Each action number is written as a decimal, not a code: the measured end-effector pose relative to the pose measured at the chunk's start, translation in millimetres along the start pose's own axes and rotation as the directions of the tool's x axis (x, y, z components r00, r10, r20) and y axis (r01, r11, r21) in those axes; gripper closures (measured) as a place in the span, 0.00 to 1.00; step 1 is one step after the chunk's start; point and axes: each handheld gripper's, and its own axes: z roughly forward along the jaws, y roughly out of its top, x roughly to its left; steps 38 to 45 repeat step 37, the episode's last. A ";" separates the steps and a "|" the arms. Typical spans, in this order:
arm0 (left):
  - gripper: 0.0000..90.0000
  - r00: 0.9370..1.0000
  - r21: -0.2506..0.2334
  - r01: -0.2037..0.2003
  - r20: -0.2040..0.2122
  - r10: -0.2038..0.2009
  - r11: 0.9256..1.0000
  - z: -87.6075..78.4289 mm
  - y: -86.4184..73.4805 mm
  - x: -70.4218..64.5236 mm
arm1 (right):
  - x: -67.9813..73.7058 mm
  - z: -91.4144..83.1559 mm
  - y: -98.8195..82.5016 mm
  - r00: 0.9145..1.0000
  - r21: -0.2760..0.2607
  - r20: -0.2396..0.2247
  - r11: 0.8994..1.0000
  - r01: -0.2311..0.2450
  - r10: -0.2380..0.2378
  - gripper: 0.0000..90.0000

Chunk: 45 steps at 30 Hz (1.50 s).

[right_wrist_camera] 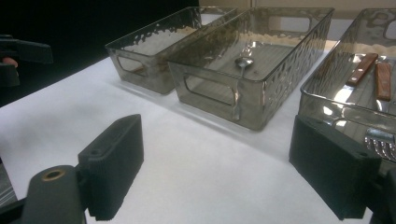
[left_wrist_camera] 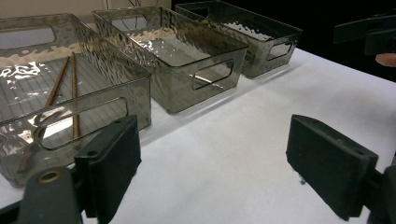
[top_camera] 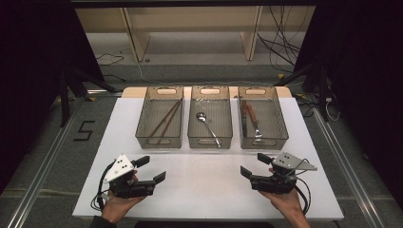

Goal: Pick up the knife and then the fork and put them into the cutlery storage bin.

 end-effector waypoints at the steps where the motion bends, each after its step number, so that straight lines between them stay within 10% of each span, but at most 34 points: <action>1: 0.19 1.000 -0.001 0.001 0.000 -0.001 1.000 -0.1 -0.1 -0.1 | 0.1 -0.5 -1.1 1.000 -0.005 0.001 1.000 0.001 -0.001 0.20; 45: 0.19 1.000 0.012 0.004 0.012 -0.004 1.000 2.1 -1.5 -1.1 | 0.8 -6.7 -12.3 1.000 -0.015 0.022 1.000 0.012 -0.012 0.20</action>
